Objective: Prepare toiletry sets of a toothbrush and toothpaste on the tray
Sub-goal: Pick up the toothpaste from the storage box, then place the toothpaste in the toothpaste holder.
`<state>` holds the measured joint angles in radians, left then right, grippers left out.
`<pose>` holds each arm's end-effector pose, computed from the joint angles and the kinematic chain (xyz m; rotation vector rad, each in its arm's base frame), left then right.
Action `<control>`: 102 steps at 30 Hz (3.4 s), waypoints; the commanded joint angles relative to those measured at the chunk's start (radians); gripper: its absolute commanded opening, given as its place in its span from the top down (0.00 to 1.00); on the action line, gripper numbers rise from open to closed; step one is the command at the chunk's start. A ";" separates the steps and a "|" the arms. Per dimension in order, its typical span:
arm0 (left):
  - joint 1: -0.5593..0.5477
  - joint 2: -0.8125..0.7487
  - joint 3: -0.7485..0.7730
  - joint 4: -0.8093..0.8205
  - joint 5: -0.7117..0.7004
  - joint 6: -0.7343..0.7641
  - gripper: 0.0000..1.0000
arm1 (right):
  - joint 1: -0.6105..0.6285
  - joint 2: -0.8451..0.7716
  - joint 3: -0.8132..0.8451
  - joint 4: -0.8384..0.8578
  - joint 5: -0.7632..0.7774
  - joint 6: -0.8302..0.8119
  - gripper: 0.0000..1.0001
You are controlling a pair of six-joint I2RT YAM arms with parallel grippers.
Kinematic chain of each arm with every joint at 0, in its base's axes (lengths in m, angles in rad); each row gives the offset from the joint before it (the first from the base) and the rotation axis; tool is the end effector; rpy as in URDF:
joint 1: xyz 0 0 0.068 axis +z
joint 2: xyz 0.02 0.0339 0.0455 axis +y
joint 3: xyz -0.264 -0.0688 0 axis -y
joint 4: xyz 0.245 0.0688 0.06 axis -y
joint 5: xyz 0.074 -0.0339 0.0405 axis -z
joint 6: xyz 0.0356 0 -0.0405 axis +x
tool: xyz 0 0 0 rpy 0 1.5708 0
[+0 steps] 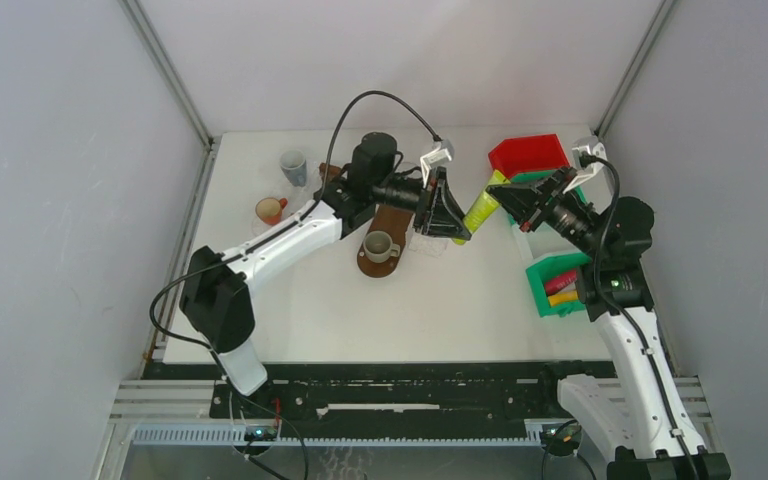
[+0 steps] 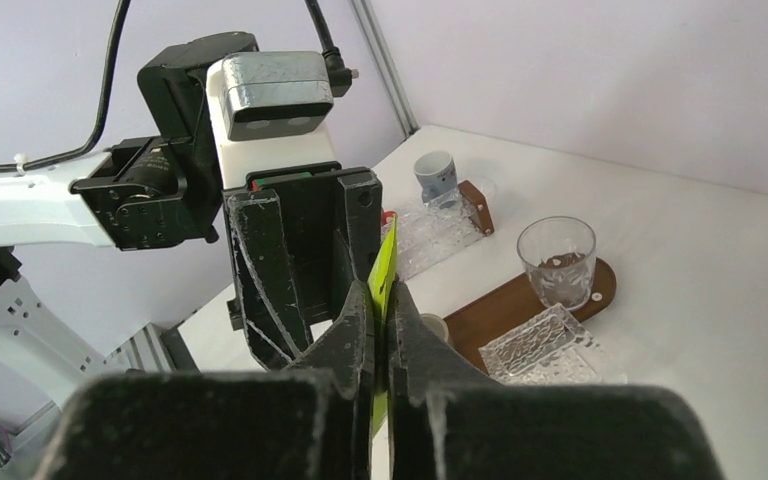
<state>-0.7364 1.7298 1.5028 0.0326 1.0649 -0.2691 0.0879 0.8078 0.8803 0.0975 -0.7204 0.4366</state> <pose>0.2781 -0.2941 0.3599 1.2475 1.5275 -1.6196 0.1741 0.0389 0.3989 -0.3679 1.4661 0.9265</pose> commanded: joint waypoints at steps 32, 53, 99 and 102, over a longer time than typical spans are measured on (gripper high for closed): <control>0.093 -0.252 -0.130 0.083 -0.200 0.026 0.16 | 0.073 0.474 -0.063 0.586 0.141 -0.285 1.00; 0.114 -0.255 -0.185 0.224 -0.200 -0.064 0.15 | 0.139 0.730 0.037 0.603 0.229 -0.412 1.00; 0.118 -0.250 -0.189 0.237 -0.197 -0.067 0.14 | 0.203 0.912 -0.093 0.804 0.256 -0.517 0.87; 0.118 -0.250 -0.189 0.238 -0.198 -0.068 0.14 | 0.211 0.919 -0.092 0.798 0.268 -0.524 0.86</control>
<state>-0.6250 1.5093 1.3296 0.2245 0.8669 -0.3252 0.2810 1.7226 0.7818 0.8143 -0.4706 -0.0830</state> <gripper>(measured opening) 0.856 0.140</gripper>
